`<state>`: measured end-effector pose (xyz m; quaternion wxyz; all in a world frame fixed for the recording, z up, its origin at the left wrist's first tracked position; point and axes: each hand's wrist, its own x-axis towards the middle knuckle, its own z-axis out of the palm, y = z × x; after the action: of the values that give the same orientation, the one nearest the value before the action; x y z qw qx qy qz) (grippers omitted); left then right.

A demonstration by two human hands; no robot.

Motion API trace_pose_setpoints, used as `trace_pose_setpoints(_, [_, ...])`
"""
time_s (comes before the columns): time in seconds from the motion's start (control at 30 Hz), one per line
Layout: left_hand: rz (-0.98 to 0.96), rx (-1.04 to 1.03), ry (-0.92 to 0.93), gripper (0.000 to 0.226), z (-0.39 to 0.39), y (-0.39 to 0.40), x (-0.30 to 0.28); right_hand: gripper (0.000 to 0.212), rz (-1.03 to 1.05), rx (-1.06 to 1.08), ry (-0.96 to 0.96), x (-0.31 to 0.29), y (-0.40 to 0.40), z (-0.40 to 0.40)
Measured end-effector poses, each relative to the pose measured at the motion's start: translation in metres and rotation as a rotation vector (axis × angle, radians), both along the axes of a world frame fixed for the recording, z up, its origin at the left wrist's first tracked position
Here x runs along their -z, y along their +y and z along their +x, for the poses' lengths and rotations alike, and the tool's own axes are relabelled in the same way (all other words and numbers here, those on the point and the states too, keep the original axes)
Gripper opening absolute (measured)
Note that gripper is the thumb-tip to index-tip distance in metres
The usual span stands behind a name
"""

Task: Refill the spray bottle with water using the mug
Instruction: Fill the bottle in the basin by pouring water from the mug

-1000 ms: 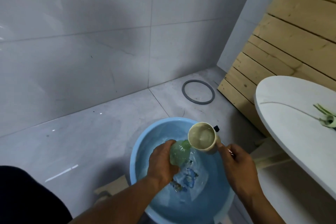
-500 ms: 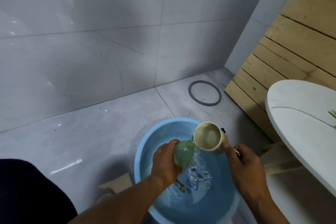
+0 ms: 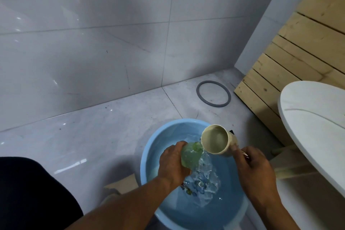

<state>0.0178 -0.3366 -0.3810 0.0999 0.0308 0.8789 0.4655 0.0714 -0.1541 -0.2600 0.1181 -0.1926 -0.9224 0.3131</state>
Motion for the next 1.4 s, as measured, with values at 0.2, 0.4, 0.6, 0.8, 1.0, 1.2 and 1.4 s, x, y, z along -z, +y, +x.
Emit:
trace_pose_setpoints(0.2, [-0.011,-0.010,0.000,0.078,0.000,0.001,0.003,0.039,0.016,-0.015,0.024,0.004,0.002,-0.001])
trace_pose_setpoints(0.4, [-0.096,0.013,0.084,0.071,0.001,0.000,0.003,0.040,0.016,-0.027,0.031,0.005,0.001,-0.001])
trace_pose_setpoints(0.6, [-0.082,0.015,0.082,0.069,0.000,0.002,0.002,0.034,0.022,-0.053,0.049,0.001,-0.001,0.000])
trace_pose_setpoints(0.8, [0.010,-0.004,-0.042,0.060,-0.003,0.004,0.005,0.034,0.030,-0.053,0.074,-0.001,-0.001,0.001])
trace_pose_setpoints(1.0, [-0.046,-0.003,0.043,0.065,0.000,0.001,0.000,0.032,0.034,-0.048,0.076,-0.003,-0.001,0.002])
trace_pose_setpoints(1.2, [-0.009,0.005,-0.022,0.079,0.001,0.003,-0.009,0.029,0.031,-0.049,0.069,-0.004,-0.001,0.002])
trace_pose_setpoints(1.4, [0.018,0.003,-0.018,0.081,0.001,0.003,-0.007,0.024,0.043,-0.056,0.072,-0.008,-0.003,0.003])
